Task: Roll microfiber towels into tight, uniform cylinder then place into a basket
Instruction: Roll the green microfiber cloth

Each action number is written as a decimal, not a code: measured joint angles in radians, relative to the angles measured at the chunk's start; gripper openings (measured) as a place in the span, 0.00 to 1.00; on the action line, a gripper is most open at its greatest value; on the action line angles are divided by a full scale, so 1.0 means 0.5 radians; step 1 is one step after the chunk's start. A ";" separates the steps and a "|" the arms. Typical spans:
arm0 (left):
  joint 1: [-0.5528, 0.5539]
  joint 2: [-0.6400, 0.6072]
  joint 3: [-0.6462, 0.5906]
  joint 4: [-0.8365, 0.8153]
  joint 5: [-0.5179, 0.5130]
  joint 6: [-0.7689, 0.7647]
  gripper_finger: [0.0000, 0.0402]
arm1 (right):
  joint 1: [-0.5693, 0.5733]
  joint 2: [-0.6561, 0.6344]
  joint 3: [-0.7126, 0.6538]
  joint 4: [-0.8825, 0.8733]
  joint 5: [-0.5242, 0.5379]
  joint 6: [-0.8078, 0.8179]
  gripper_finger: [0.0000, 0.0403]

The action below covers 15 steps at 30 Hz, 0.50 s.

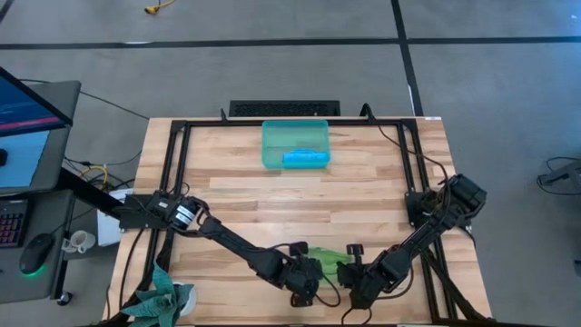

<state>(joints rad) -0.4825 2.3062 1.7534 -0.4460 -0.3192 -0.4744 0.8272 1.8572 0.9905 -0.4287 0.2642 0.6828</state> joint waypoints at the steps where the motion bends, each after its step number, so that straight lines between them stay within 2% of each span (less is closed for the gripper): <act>1: -0.007 -0.002 0.011 -0.035 -0.026 0.000 0.30 | 0.000 -0.006 -0.001 -0.001 -0.011 0.001 0.02; 10: -0.111 -0.006 0.267 -0.537 -0.393 0.053 0.30 | 0.001 -0.026 -0.005 -0.010 -0.064 0.019 0.05; 15: -0.197 -0.009 0.367 -0.621 -0.658 0.167 0.30 | 0.003 -0.026 -0.005 -0.007 -0.064 0.049 0.02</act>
<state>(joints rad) -0.5810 2.3017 1.9370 -0.7566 -0.6484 -0.3907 0.8288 1.8442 0.9878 -0.4324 0.2322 0.7074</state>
